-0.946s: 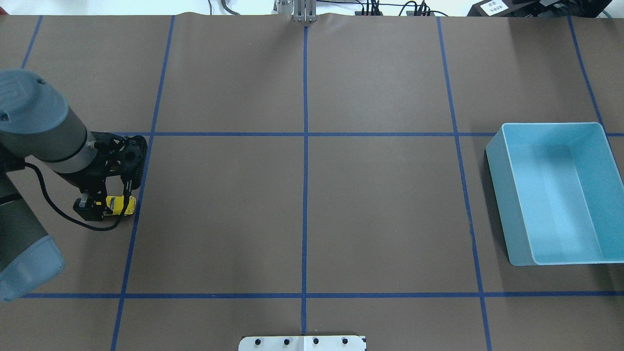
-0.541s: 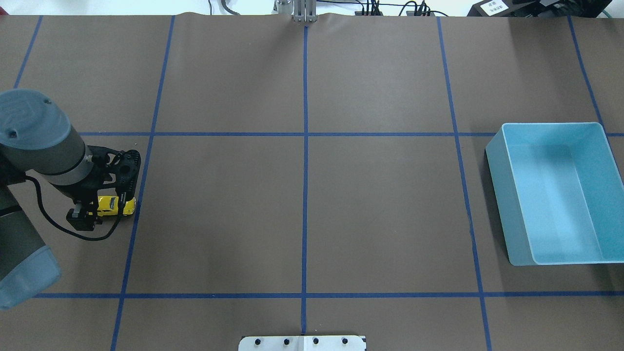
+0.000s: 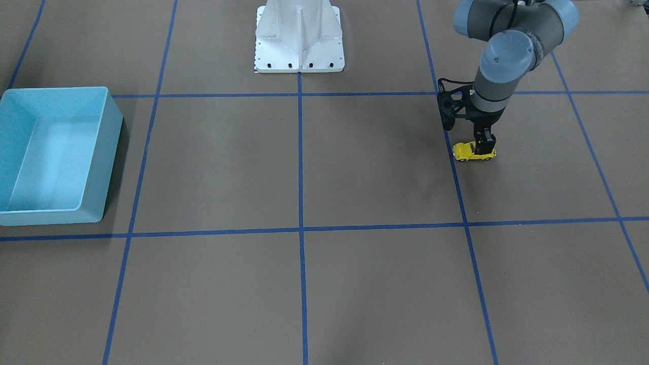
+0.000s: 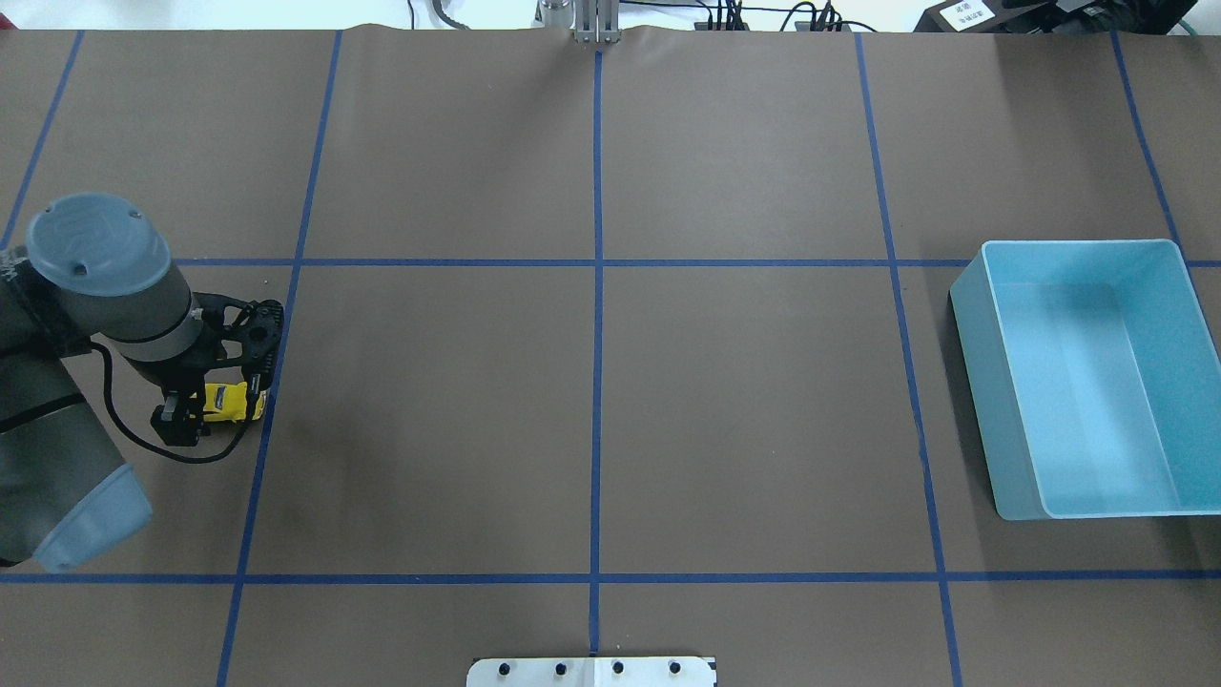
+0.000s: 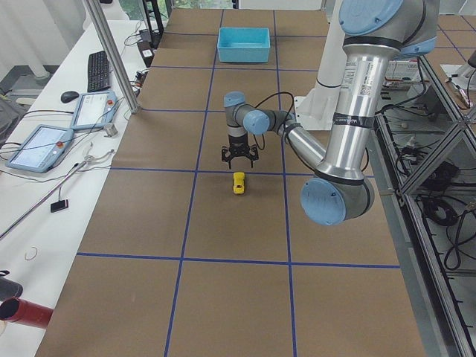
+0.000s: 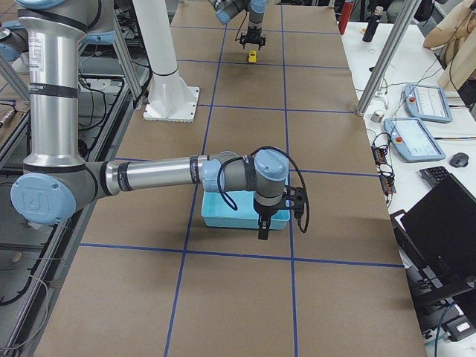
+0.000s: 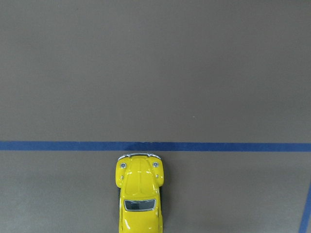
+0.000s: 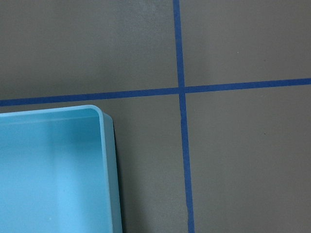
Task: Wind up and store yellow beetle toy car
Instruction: 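Grip the yellow car with the left gripper, pressing it onto the table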
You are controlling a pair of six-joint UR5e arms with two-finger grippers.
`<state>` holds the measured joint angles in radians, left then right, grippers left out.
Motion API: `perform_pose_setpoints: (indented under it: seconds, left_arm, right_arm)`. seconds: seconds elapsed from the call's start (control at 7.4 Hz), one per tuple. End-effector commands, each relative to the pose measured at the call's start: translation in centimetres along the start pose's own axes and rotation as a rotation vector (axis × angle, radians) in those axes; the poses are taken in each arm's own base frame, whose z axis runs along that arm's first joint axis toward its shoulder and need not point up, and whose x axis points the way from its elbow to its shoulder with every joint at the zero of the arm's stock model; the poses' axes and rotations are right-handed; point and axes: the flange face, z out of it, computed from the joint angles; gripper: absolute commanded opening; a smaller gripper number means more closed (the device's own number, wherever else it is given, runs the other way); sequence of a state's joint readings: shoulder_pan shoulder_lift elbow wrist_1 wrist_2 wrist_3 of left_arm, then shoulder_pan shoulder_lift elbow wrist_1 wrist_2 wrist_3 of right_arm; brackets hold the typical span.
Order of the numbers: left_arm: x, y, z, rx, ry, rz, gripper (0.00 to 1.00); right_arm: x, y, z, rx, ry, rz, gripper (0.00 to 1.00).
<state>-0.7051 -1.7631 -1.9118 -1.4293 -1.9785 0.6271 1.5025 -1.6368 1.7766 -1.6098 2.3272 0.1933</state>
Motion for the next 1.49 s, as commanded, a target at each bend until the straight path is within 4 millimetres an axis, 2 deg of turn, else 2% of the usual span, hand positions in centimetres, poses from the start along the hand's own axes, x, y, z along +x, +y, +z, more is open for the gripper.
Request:
perform_pose_setpoints:
  seconds: [0.0,0.68,1.35]
  left_arm:
    - [-0.8,-0.1,1.6,-0.010,0.011,-0.005,1.00]
    - [-1.3,0.3,3.4,-0.037,0.033,-0.026,1.00]
    - [-1.9,-0.6,4.2,-0.041,0.041,-0.031,1.00]
  right_arm:
    - [0.0,0.0,0.0,0.000,0.000,-0.001,1.00]
    - [0.1,0.0,0.1,-0.002,0.002,0.001,1.00]
    - [0.0,-0.1,0.1,0.000,0.002,-0.001,1.00]
